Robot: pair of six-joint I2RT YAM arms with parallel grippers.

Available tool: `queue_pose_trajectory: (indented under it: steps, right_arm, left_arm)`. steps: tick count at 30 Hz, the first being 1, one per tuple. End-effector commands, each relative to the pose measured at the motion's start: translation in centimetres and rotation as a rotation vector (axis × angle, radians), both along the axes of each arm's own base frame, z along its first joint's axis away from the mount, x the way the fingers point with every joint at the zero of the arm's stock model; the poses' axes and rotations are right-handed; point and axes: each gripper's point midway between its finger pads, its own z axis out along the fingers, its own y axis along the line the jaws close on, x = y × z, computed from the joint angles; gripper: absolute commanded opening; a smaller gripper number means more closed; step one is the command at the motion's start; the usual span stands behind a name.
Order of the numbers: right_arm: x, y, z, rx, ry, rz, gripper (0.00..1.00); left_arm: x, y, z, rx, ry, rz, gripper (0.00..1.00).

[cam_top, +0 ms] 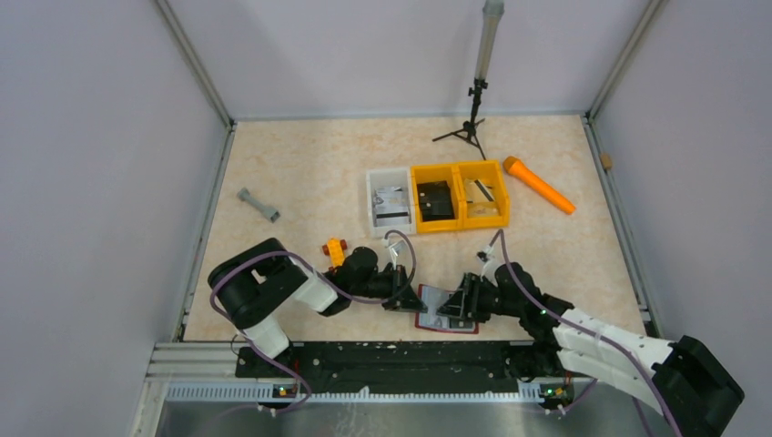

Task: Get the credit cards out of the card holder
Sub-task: Remove the credit card from the card holder.

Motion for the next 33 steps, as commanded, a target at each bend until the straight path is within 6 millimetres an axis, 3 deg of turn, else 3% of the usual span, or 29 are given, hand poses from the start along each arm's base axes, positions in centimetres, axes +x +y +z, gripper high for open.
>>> queue_pose_trajectory:
  steps: [1,6,15,20,33]
  right_arm:
    - [0.7,-0.2,1.3,0.004,-0.064,-0.018,0.58]
    - [1.0,0.1,3.4,0.066,-0.107,-0.028,0.66]
    - [0.9,1.7,7.0,0.233,-0.14,0.005,0.67]
    - [0.6,2.5,9.7,0.339,-0.16,0.036,0.65]
    - [0.1,2.6,11.8,0.454,-0.149,0.05,0.62]
  left_arm:
    - [0.7,-0.5,2.5,-0.105,-0.065,0.02,0.0]
    - [0.8,-0.1,5.5,-0.212,-0.077,0.044,0.0]
    - [0.6,1.1,10.3,-0.369,-0.116,0.085,0.0]
    - [0.5,1.4,11.1,-0.396,-0.122,0.092,0.0]
    - [0.1,2.3,15.2,-0.584,-0.136,0.102,0.0]
